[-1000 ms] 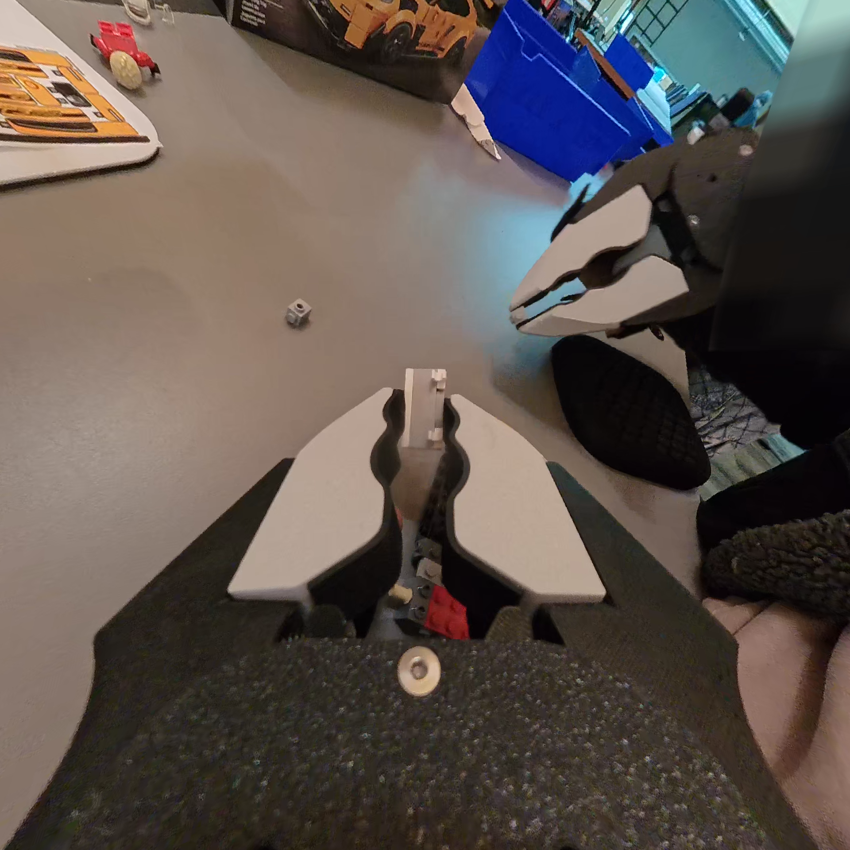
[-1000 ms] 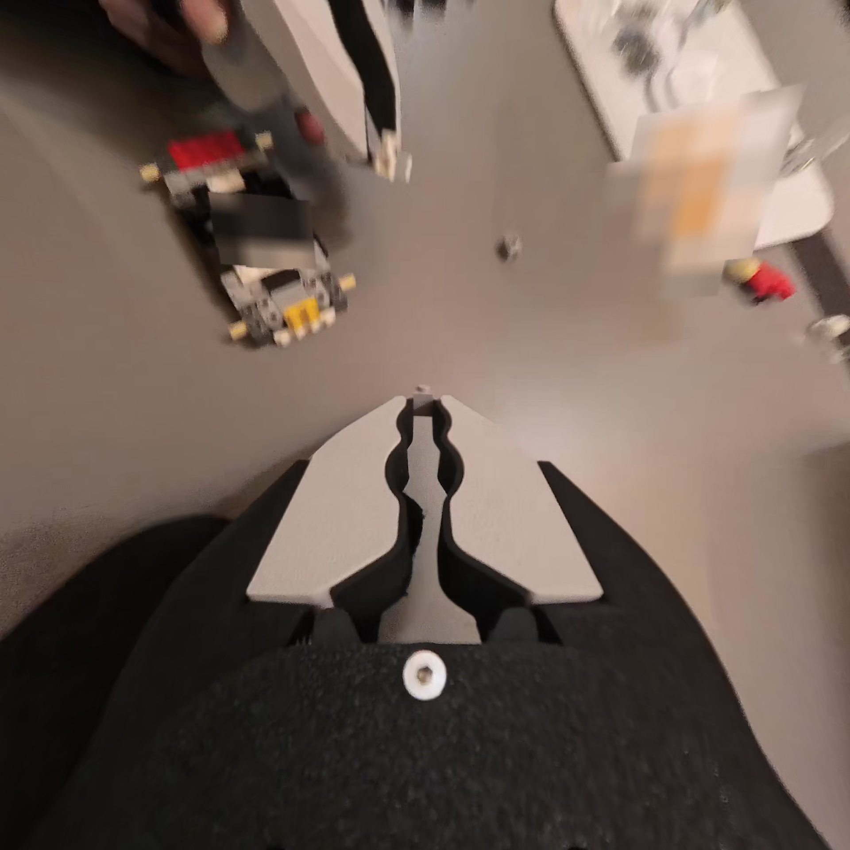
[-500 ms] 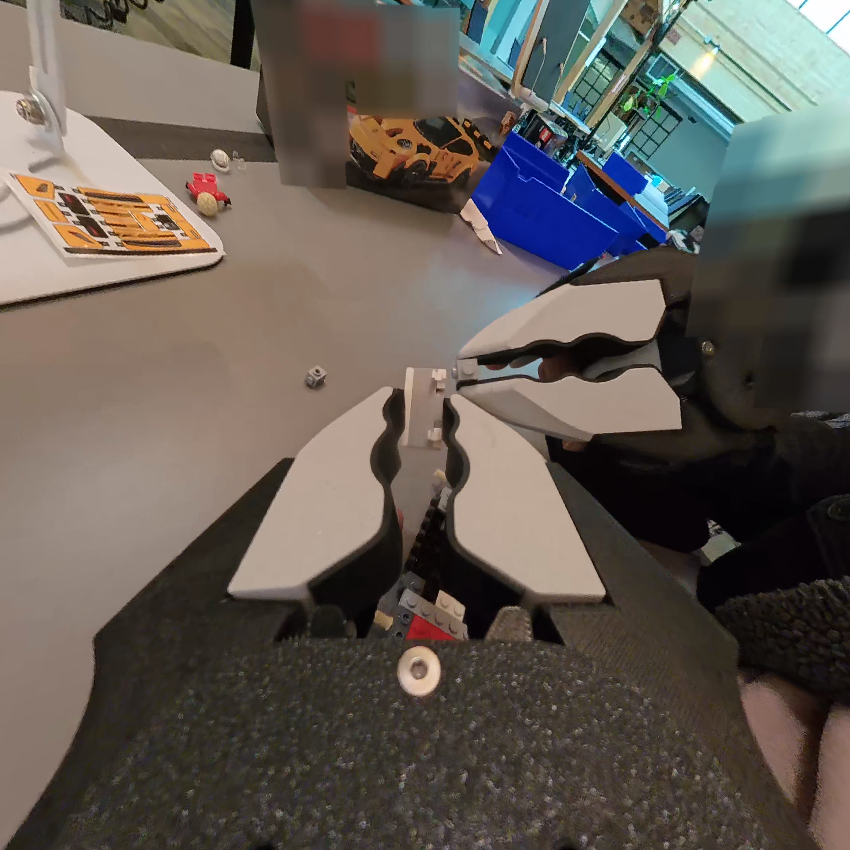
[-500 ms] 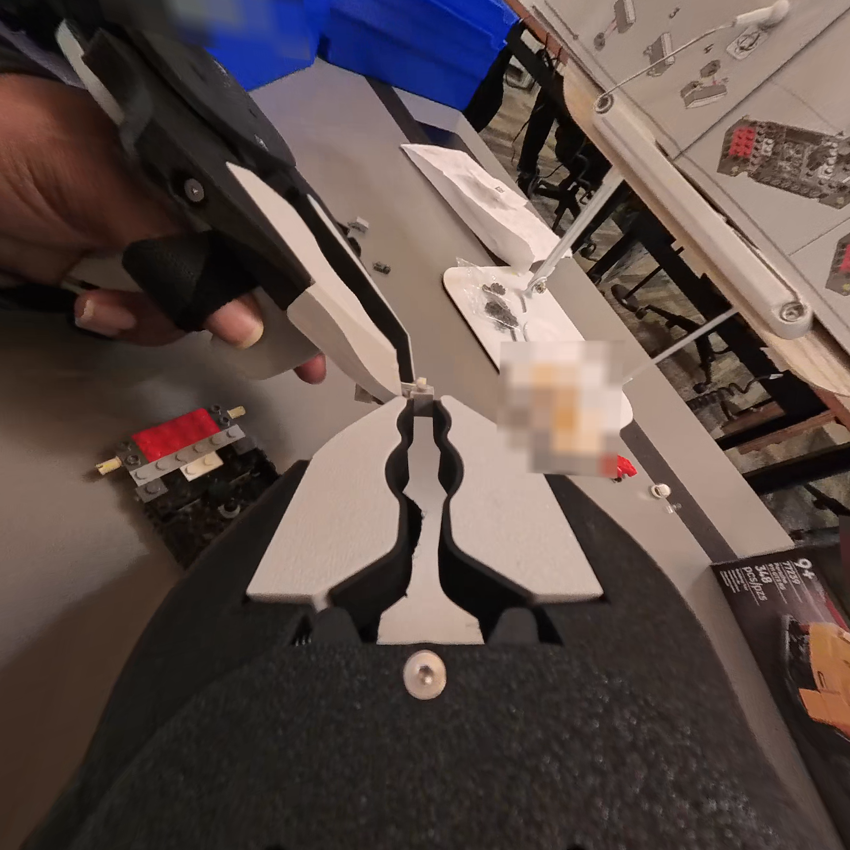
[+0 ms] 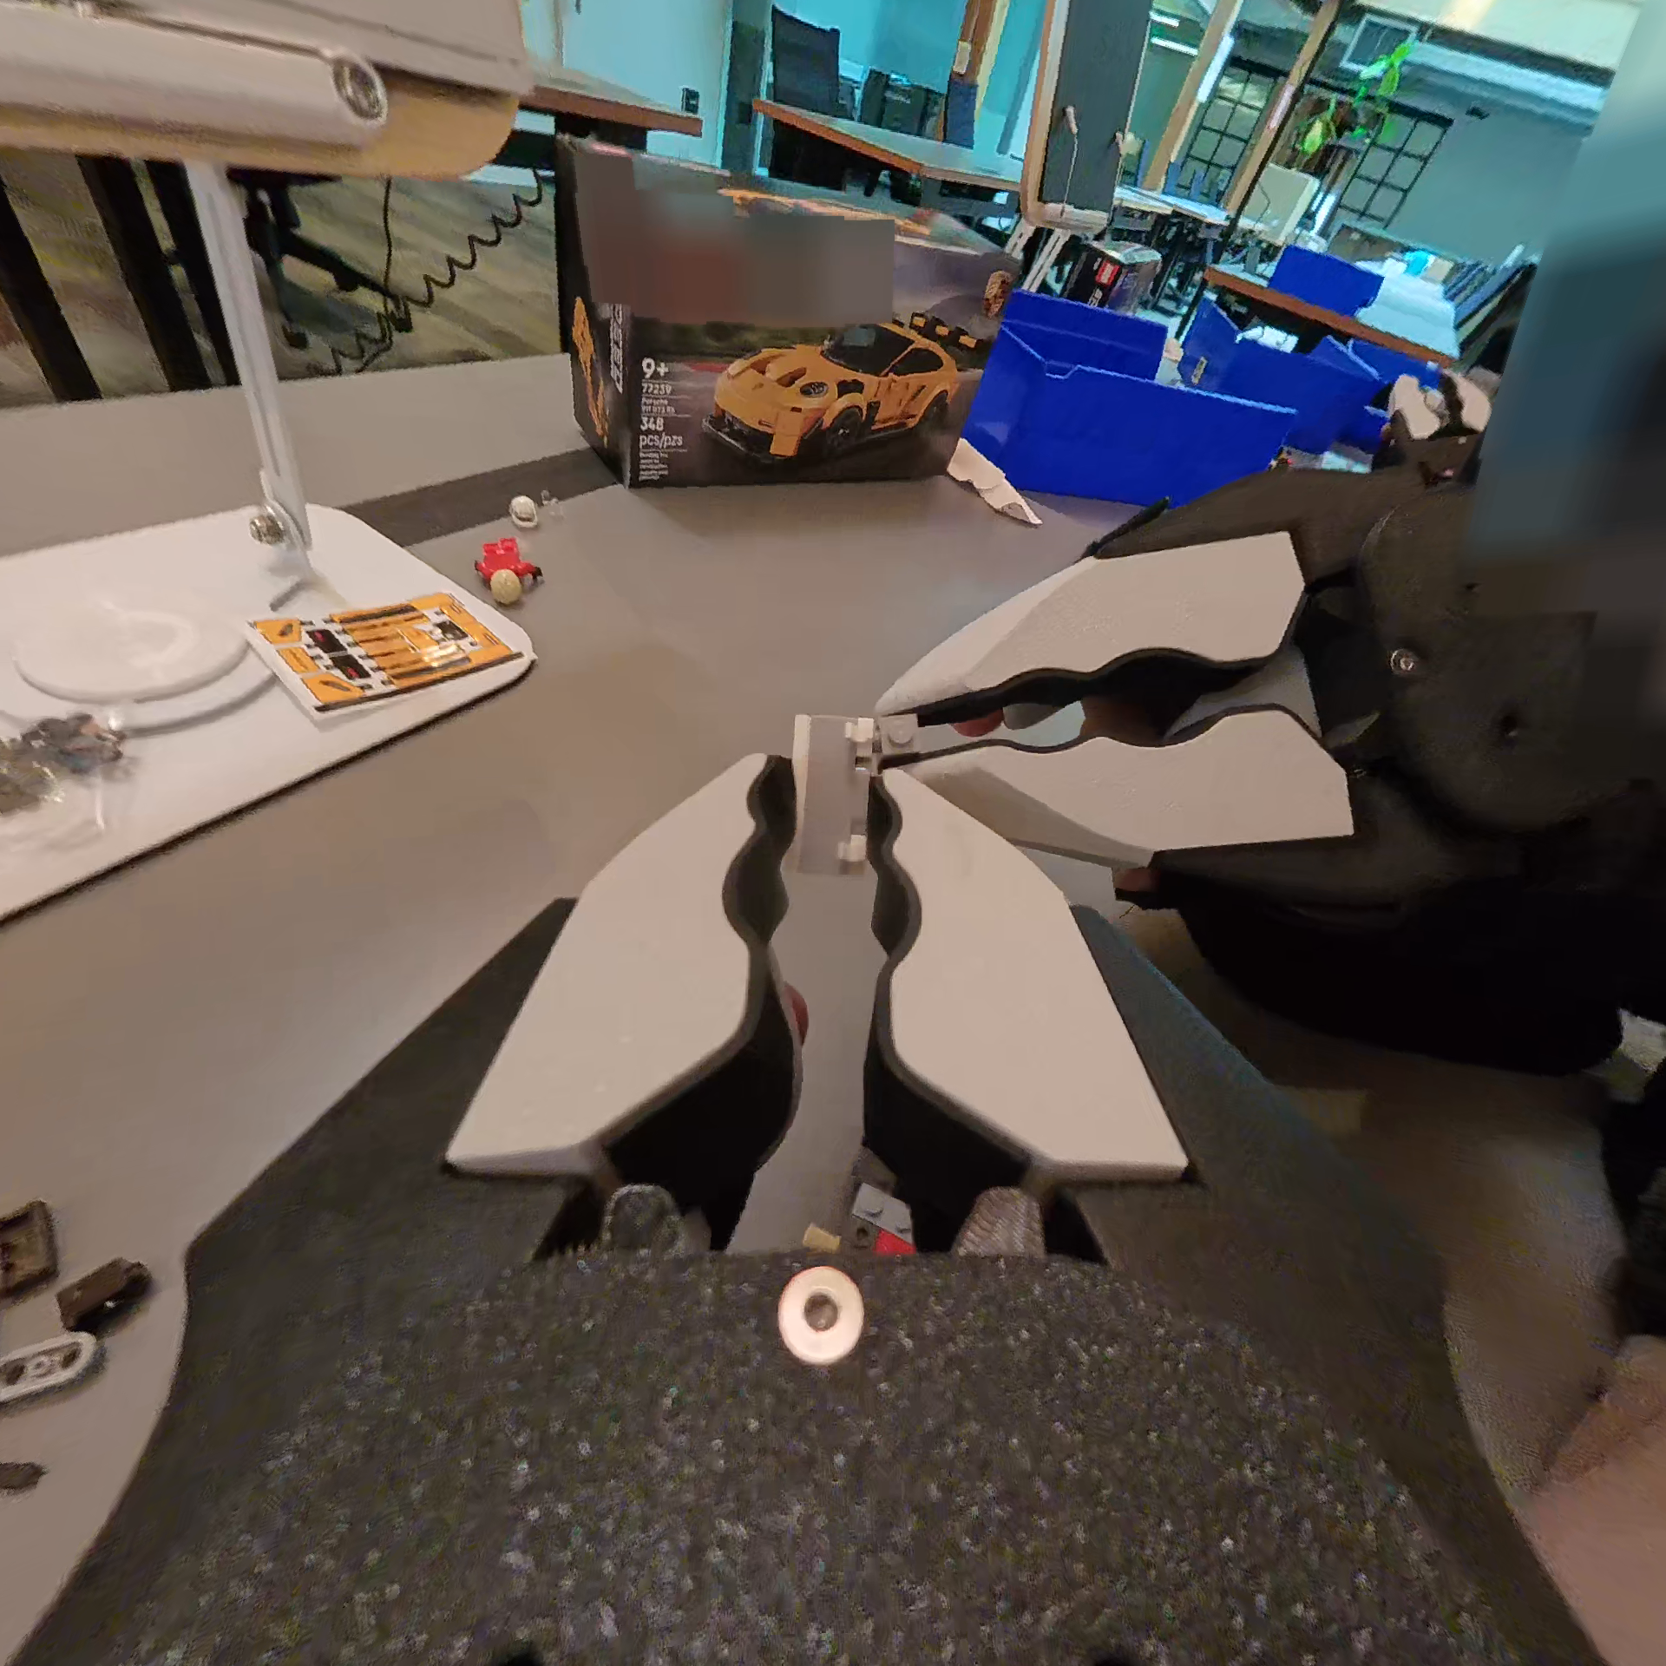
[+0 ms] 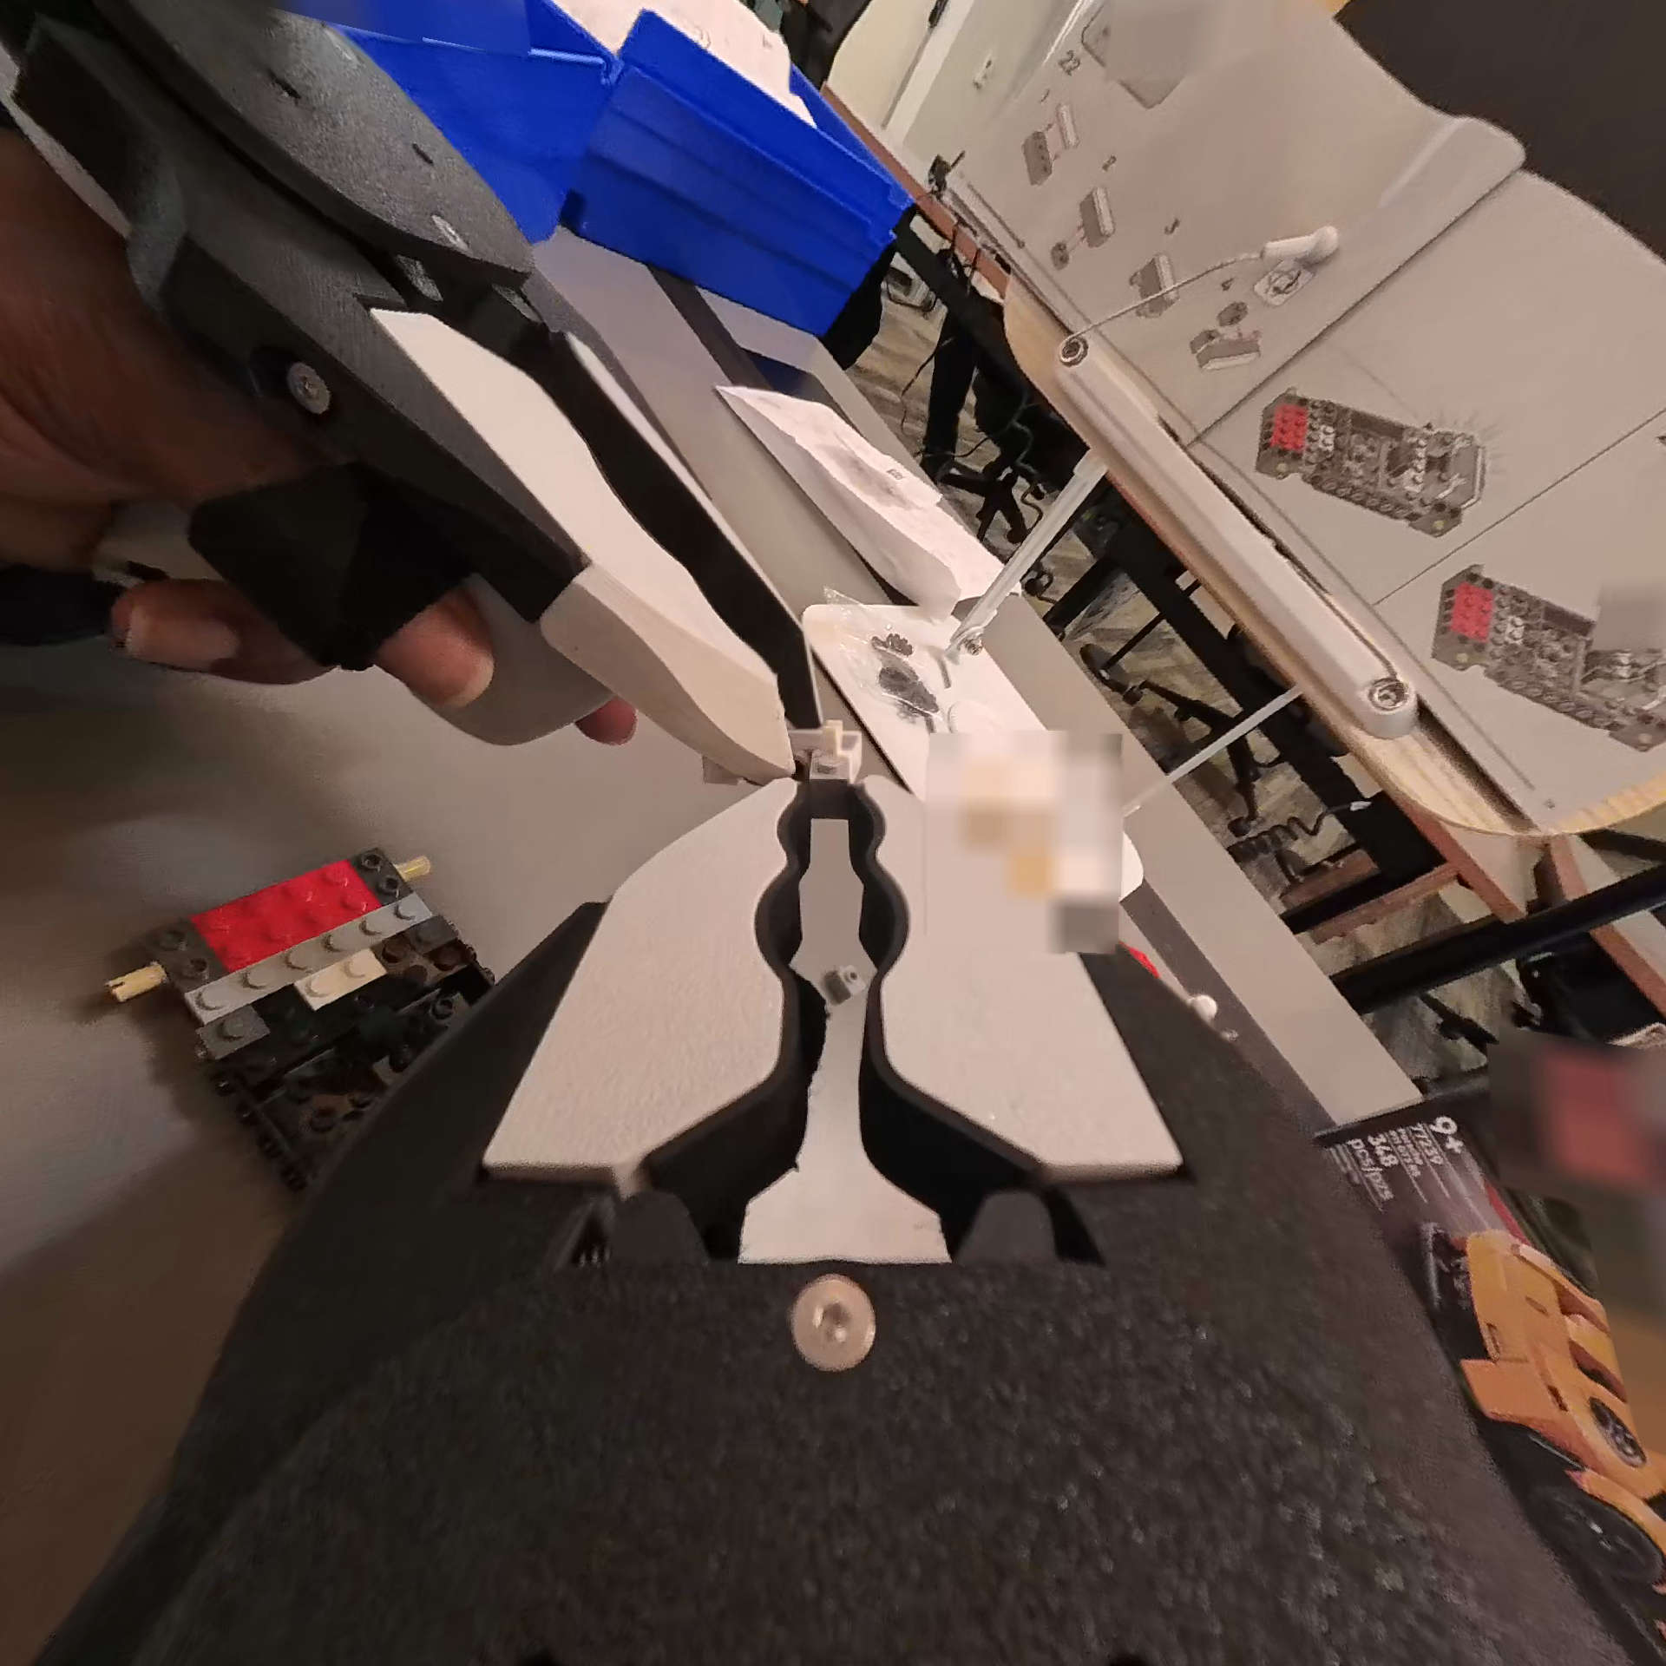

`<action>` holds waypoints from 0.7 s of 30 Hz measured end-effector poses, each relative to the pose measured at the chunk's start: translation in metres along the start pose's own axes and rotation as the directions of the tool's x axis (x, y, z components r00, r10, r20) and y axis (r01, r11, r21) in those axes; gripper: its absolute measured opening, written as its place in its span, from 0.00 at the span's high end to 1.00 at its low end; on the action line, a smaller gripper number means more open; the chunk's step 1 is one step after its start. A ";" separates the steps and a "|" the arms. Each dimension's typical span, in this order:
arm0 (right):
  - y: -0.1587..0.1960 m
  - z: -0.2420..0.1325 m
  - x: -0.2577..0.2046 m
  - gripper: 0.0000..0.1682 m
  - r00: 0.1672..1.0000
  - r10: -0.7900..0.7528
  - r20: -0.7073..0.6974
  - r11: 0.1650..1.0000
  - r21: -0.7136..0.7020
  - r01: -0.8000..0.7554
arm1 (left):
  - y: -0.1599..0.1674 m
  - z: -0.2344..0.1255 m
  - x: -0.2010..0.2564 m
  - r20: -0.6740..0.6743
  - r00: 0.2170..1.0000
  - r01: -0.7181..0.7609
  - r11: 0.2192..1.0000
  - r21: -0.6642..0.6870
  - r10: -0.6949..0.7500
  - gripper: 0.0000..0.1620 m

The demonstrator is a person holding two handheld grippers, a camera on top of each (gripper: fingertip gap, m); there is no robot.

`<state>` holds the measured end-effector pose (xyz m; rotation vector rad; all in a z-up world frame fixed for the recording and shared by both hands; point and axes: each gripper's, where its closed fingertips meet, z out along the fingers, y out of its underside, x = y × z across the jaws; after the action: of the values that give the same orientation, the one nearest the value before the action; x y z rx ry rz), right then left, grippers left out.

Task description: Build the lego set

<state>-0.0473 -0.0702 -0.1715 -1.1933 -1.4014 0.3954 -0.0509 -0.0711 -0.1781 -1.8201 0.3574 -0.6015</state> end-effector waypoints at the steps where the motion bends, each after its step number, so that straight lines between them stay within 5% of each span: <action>1: -0.001 -0.001 0.000 0.96 1.000 -0.001 -0.005 1.000 0.004 0.001 | -0.001 -0.001 0.000 0.001 1.000 -0.025 1.000 -0.001 0.025 0.90; 21: 0.003 0.004 0.002 0.96 0.924 -0.315 -0.218 0.947 -0.140 0.290 | 0.001 0.001 -0.004 0.142 0.959 -0.241 0.970 -0.046 0.245 0.90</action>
<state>-0.0488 -0.0656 -0.1734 -1.0462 -1.3800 -0.0394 -0.0536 -0.0683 -0.1802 -1.8007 0.4832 -0.2916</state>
